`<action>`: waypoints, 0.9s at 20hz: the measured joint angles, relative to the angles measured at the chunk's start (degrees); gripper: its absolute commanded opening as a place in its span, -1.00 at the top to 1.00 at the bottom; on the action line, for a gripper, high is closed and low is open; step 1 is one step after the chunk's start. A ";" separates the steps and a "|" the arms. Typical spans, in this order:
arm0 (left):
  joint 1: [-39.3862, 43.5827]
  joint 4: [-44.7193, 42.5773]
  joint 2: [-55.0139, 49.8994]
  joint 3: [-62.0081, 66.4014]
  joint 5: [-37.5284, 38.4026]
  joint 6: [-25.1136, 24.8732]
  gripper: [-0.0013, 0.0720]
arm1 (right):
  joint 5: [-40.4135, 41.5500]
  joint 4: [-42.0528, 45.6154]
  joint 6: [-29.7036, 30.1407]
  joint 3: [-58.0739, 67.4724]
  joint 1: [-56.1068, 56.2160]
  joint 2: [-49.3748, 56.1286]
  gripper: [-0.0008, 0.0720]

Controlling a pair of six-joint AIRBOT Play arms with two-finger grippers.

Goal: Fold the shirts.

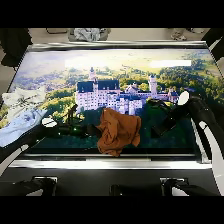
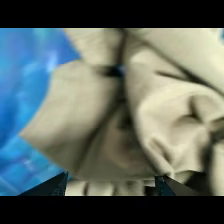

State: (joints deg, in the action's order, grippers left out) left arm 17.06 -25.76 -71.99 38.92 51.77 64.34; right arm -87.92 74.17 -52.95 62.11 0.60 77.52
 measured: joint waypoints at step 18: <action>-0.63 -7.74 -6.40 2.29 -4.74 3.28 -0.65 | 0.94 -2.25 0.00 -0.09 0.00 0.00 -0.89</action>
State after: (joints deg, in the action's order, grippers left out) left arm 16.43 -33.50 -78.39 41.21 47.03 67.61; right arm -86.98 71.92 -52.95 62.02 0.60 77.52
